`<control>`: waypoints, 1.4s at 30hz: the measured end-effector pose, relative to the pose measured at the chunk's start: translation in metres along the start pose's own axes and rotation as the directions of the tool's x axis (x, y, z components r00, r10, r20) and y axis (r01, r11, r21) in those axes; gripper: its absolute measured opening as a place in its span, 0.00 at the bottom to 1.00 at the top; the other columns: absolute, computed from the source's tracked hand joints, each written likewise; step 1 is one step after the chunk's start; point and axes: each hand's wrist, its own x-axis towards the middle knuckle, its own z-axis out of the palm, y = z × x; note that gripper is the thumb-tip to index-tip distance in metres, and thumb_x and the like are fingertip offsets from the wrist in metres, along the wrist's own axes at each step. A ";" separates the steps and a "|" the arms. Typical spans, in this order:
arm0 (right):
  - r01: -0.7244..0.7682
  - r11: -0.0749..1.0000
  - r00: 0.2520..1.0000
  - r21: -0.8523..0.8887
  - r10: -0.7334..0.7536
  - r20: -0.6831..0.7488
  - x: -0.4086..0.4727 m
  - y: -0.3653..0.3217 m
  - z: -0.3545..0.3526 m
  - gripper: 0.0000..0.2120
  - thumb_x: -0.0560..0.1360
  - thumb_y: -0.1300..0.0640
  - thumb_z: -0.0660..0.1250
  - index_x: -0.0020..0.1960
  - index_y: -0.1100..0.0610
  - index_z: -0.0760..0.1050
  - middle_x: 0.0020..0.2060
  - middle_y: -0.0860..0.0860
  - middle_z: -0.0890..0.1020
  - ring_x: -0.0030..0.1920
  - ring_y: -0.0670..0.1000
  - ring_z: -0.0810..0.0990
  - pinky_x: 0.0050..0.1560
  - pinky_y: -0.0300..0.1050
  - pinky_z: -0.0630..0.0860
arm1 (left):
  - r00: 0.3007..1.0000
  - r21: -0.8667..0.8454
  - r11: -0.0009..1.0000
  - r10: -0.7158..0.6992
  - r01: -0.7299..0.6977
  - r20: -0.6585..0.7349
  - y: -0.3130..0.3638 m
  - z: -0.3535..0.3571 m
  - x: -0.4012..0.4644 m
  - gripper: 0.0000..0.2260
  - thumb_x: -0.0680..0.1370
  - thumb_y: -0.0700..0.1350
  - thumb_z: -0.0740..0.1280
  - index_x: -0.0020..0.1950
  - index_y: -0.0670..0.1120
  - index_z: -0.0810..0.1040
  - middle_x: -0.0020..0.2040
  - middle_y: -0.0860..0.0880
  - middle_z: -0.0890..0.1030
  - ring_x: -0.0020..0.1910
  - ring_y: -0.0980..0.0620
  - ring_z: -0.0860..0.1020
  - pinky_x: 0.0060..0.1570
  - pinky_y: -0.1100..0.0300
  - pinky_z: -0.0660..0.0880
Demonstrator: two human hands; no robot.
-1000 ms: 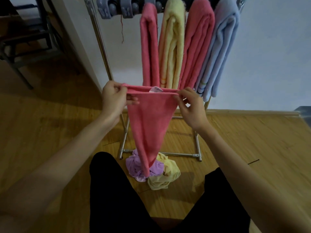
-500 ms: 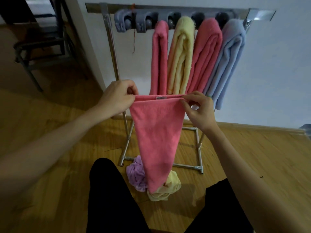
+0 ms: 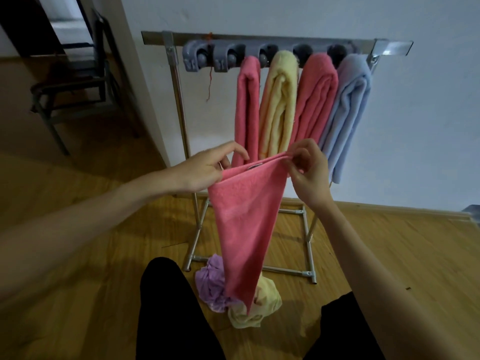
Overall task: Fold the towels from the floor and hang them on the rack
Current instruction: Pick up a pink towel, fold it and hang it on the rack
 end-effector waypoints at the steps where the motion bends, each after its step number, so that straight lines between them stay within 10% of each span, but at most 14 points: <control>1: -0.005 1.000 1.000 0.009 0.005 -0.002 -0.001 0.000 0.002 0.13 0.71 0.73 0.66 0.50 0.59 0.70 0.35 0.47 0.75 0.33 0.43 0.73 0.35 0.38 0.70 | 0.999 0.020 1.000 0.011 -0.012 0.045 0.003 -0.001 -0.003 0.22 0.76 0.32 0.60 0.64 0.54 0.70 0.46 0.51 0.73 0.38 0.53 0.73 0.29 0.67 0.70; 14: -0.021 1.000 0.982 -0.013 0.023 0.187 -0.003 0.004 0.018 0.09 0.73 0.66 0.65 0.49 0.57 0.79 0.44 0.58 0.84 0.45 0.58 0.81 0.47 0.52 0.77 | 0.924 0.314 0.948 -0.065 -0.062 0.377 -0.003 -0.014 -0.015 0.17 0.75 0.33 0.59 0.55 0.53 0.73 0.51 0.58 0.71 0.46 0.62 0.71 0.40 0.68 0.67; 20: -0.037 0.999 0.962 -0.031 0.044 0.268 -0.005 -0.004 0.033 0.11 0.74 0.72 0.63 0.47 0.58 0.78 0.40 0.45 0.80 0.40 0.44 0.76 0.43 0.35 0.71 | 0.888 0.377 0.893 0.052 -0.246 0.456 -0.014 -0.007 -0.022 0.21 0.71 0.35 0.64 0.62 0.48 0.75 0.50 0.54 0.74 0.44 0.65 0.75 0.45 0.69 0.74; 25: -0.031 0.999 0.969 -0.021 0.035 0.244 -0.008 -0.006 0.038 0.13 0.73 0.72 0.63 0.46 0.56 0.77 0.38 0.41 0.79 0.38 0.36 0.75 0.41 0.30 0.70 | 0.874 0.483 0.743 0.289 -0.463 0.391 -0.022 -0.007 -0.021 0.12 0.75 0.35 0.67 0.57 0.44 0.79 0.47 0.54 0.76 0.42 0.64 0.71 0.48 0.79 0.65; 30: -0.044 0.999 0.978 -0.032 0.050 0.201 -0.007 0.000 0.035 0.10 0.73 0.70 0.64 0.49 0.59 0.79 0.41 0.49 0.81 0.42 0.46 0.78 0.43 0.36 0.72 | 0.801 0.701 0.458 0.529 -0.547 0.279 -0.028 0.003 -0.021 0.05 0.75 0.45 0.69 0.47 0.44 0.78 0.50 0.48 0.75 0.43 0.53 0.74 0.37 0.62 0.73; 34: -0.051 0.997 0.984 -0.053 0.060 0.169 -0.010 0.001 0.030 0.09 0.73 0.69 0.65 0.50 0.60 0.80 0.41 0.49 0.81 0.39 0.39 0.76 0.43 0.35 0.74 | 0.722 0.740 0.300 0.600 -0.602 0.344 -0.029 0.007 -0.011 0.05 0.74 0.44 0.70 0.47 0.44 0.79 0.56 0.46 0.80 0.58 0.49 0.75 0.54 0.53 0.72; 42: -0.043 0.999 0.992 0.022 0.040 0.121 -0.012 -0.010 0.023 0.07 0.74 0.66 0.69 0.50 0.59 0.82 0.39 0.50 0.83 0.39 0.44 0.79 0.40 0.38 0.75 | 0.747 0.828 0.429 0.665 -0.361 -0.019 -0.029 0.007 0.001 0.12 0.79 0.49 0.60 0.49 0.45 0.81 0.43 0.49 0.82 0.48 0.47 0.77 0.55 0.53 0.65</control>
